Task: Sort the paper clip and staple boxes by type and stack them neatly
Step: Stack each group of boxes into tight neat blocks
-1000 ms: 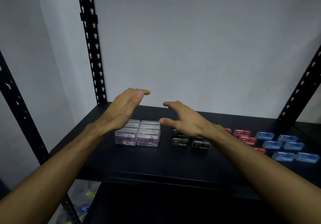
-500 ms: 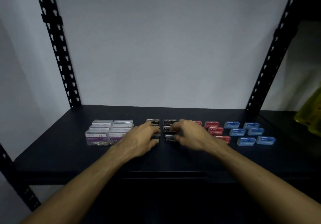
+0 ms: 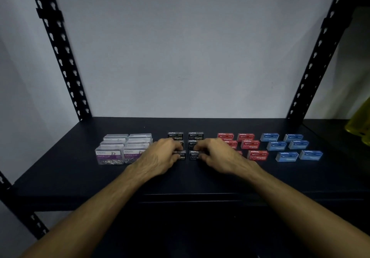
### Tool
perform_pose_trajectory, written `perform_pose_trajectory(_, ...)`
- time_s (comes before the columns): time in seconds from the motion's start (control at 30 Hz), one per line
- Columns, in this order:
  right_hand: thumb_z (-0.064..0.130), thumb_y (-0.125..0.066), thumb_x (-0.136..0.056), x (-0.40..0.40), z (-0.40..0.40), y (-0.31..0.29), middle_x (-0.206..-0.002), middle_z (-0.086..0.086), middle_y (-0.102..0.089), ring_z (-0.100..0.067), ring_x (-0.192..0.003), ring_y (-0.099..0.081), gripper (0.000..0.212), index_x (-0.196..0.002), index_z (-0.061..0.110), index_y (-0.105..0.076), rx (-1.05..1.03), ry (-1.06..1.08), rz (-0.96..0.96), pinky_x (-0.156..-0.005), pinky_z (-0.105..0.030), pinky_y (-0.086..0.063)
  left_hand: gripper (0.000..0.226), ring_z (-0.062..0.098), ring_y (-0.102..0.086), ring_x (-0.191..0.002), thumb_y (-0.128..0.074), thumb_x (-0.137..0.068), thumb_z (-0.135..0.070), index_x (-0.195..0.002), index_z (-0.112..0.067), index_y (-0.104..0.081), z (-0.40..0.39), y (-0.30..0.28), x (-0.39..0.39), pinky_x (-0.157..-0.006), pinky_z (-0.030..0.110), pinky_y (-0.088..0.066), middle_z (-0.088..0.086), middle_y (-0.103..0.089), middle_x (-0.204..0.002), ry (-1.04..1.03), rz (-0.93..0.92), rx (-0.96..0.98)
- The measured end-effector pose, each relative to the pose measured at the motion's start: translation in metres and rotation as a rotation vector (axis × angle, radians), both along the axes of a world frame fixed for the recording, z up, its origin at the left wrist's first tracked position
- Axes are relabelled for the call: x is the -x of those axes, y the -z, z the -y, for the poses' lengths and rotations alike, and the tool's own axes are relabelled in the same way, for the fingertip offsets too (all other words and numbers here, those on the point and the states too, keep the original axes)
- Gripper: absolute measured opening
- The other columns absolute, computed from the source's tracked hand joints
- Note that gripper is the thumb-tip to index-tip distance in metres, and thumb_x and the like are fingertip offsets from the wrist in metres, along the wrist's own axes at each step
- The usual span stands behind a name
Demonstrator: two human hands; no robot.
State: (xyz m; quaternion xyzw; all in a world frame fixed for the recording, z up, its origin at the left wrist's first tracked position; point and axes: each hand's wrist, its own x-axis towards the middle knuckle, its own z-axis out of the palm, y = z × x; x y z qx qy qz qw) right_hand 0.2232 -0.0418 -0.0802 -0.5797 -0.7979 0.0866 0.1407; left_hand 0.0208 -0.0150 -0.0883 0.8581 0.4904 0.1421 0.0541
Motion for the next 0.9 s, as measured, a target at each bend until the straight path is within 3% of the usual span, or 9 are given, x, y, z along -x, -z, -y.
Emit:
perform_pose_trajectory(0.13,0.018,-0.06,-0.095,0.0,0.0,0.002,-0.108,0.002,-0.071,-0.015,-0.096,-0.065,0.021,-0.114,0.02,-0.068,0.006,-0.015,-0.007,-0.088,-0.037,-0.054,0.023,0.016,-0.061,-0.111,-0.061,-0.094,-0.029,-0.116,-0.027,-0.066,0.003,0.0,-0.003,-0.099,0.038,-0.042,-0.006,-0.067,-0.117,0.0,0.018,0.013)
perform_pose_trajectory(0.4,0.017,-0.06,-0.096,0.0,0.006,0.001,-0.112,0.002,-0.07,-0.013,-0.099,-0.065,0.023,-0.117,0.018,-0.068,-0.005,-0.044,-0.038,-0.089,-0.031,-0.052,0.024,0.014,-0.058,-0.113,-0.059,-0.096,-0.029,-0.119,-0.029,-0.065,0.008,-0.003,-0.004,-0.101,0.04,-0.037,-0.008,-0.065,-0.119,0.006,0.013,0.037)
perform_pose_trajectory(0.57,0.018,-0.059,-0.096,0.0,0.007,0.003,-0.111,0.003,-0.07,-0.012,-0.097,-0.064,0.023,-0.117,0.019,-0.068,-0.015,-0.04,-0.051,-0.086,-0.027,-0.051,0.024,0.014,-0.06,-0.11,-0.061,-0.094,-0.029,-0.118,-0.029,-0.066,0.009,-0.003,-0.003,-0.097,0.037,-0.046,-0.008,-0.066,-0.116,0.024,0.029,0.056)
perform_pose_trajectory(0.67,0.02,-0.06,-0.095,-0.001,0.007,0.002,-0.11,0.004,-0.07,-0.012,-0.095,-0.064,0.022,-0.116,0.019,-0.068,-0.013,-0.046,-0.057,-0.085,-0.028,-0.051,0.026,0.011,-0.06,-0.109,-0.061,-0.094,-0.033,-0.119,-0.028,-0.065,0.009,-0.004,-0.002,-0.098,0.036,-0.043,-0.009,-0.066,-0.115,0.028,0.021,0.071)
perform_pose_trajectory(0.77,0.029,-0.062,-0.094,-0.006,0.004,-0.002,-0.105,0.004,-0.069,-0.011,-0.091,-0.063,0.025,-0.117,0.021,-0.067,0.0,-0.021,-0.06,-0.082,-0.029,-0.052,0.028,0.012,-0.063,-0.1,-0.061,-0.092,-0.041,-0.116,-0.028,-0.066,0.007,-0.012,0.001,-0.087,0.031,-0.051,-0.007,-0.067,-0.107,0.03,0.066,0.072)
perform_pose_trajectory(0.9,0.033,-0.058,-0.097,-0.013,-0.003,-0.011,-0.111,0.002,-0.066,-0.01,-0.092,-0.061,0.028,-0.121,0.021,-0.066,-0.049,0.037,-0.092,-0.081,-0.027,-0.049,0.028,0.015,-0.062,-0.099,-0.056,-0.095,-0.04,-0.117,-0.025,-0.066,-0.004,-0.03,0.005,-0.088,0.035,-0.051,-0.003,-0.065,-0.107,-0.014,0.075,-0.008)
